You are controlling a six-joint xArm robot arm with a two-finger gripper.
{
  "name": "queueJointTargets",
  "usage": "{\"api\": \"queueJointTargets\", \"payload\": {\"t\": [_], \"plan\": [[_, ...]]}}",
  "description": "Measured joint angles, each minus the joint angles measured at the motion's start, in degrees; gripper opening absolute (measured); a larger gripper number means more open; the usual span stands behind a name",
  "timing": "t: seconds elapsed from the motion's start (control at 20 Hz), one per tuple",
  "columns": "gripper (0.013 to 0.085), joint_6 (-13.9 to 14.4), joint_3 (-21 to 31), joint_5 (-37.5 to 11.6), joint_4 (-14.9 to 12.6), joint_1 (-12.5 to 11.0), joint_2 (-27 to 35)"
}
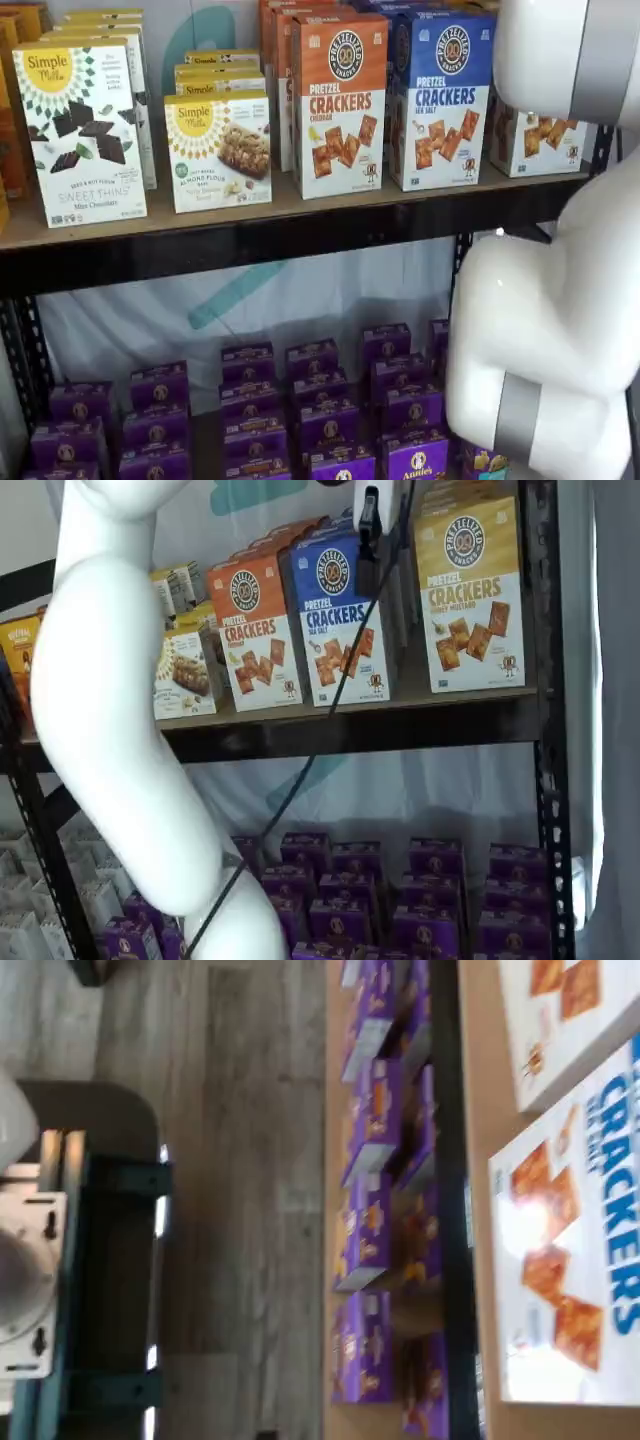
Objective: Retrieve the yellow and white box located on the top shelf, the sixth one from the left
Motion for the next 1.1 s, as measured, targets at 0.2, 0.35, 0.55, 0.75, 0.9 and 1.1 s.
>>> {"api": "queueJointTargets", "payload": {"t": [0.2, 0.35, 0.55, 0.75, 0.9, 1.1], "plan": [[0.085, 0.0, 1.59, -2.83, 7.12, -3.63, -1.23], [0.085, 0.17, 3.46, -6.2, 13.5, -6.5, -2.35], [0.085, -1.06, 7.0, -14.21, 17.91, -7.66, -4.65], [0.085, -4.33, 8.75, -22.91, 15.91, -5.92, -5.17], [0.085, -5.71, 7.74, -25.92, 13.15, -4.53, -3.77], [0.085, -6.13, 6.04, -28.07, 10.09, -2.74, -1.86]]}}
